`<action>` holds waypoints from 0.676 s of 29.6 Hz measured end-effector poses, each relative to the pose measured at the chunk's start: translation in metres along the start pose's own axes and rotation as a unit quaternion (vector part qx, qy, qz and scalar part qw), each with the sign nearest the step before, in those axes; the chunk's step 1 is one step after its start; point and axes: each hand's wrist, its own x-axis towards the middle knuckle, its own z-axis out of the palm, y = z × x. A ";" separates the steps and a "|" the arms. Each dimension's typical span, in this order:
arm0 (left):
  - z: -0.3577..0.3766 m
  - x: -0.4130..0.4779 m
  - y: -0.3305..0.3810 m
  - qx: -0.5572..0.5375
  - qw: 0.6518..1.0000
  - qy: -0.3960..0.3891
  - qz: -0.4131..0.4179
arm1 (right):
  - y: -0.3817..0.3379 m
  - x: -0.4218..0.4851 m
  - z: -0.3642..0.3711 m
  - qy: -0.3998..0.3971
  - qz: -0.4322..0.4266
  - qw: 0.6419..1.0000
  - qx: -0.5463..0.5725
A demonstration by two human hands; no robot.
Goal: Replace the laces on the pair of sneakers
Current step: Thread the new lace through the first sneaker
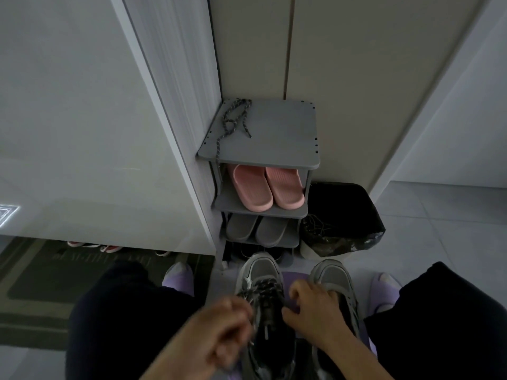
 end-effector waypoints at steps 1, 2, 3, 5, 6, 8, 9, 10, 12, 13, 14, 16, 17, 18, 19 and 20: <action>-0.009 0.008 -0.039 0.146 0.989 -0.026 0.018 | -0.001 0.001 0.002 -0.008 -0.025 1.000 0.011; -0.020 0.009 -0.065 0.242 0.969 -0.035 0.011 | -0.004 0.002 0.003 -0.018 -0.052 0.998 0.009; -0.017 0.015 -0.081 0.280 0.959 -0.016 0.046 | -0.005 0.005 0.007 -0.003 -0.089 0.996 -0.013; -0.004 0.016 -0.062 0.286 0.957 -0.049 0.005 | -0.009 0.012 0.013 0.065 -0.149 0.984 -0.074; -0.001 0.024 -0.048 0.242 0.970 -0.018 -0.012 | -0.013 0.014 0.014 0.079 -0.143 0.982 -0.090; 0.003 0.038 -0.011 0.291 0.948 0.098 0.080 | -0.020 0.016 0.014 0.050 -0.117 0.988 -0.092; 0.002 0.047 -0.013 0.350 0.920 0.127 0.122 | -0.021 0.017 0.015 0.026 -0.104 0.991 -0.085; -0.002 0.052 -0.010 0.391 0.900 0.152 0.116 | -0.022 0.019 0.014 0.014 -0.104 0.990 -0.093; -0.001 0.063 -0.010 0.443 0.885 0.097 0.104 | -0.028 0.016 0.006 -0.014 -0.142 0.985 -0.100; -0.003 0.070 -0.014 0.467 0.875 0.068 0.108 | -0.029 0.011 0.001 -0.045 -0.167 0.981 -0.090; -0.003 0.072 -0.009 0.483 0.868 0.047 0.106 | -0.030 0.005 -0.005 -0.082 -0.197 0.973 -0.087; -0.007 0.076 -0.007 0.522 0.847 0.035 0.098 | -0.029 -0.009 -0.015 -0.145 -0.265 0.949 -0.091; -0.009 0.076 -0.006 0.532 0.841 0.046 0.088 | -0.028 -0.014 -0.018 -0.171 -0.286 0.939 -0.081; -0.012 0.075 -0.003 0.527 0.844 0.056 0.076 | -0.027 -0.018 -0.019 -0.183 -0.292 0.937 -0.059; -0.013 0.074 0.002 0.480 0.872 0.065 0.072 | -0.028 -0.018 -0.020 -0.166 -0.272 0.948 -0.024; -0.012 0.070 0.010 0.407 0.908 0.066 0.078 | -0.029 -0.013 -0.020 -0.125 -0.226 0.966 0.016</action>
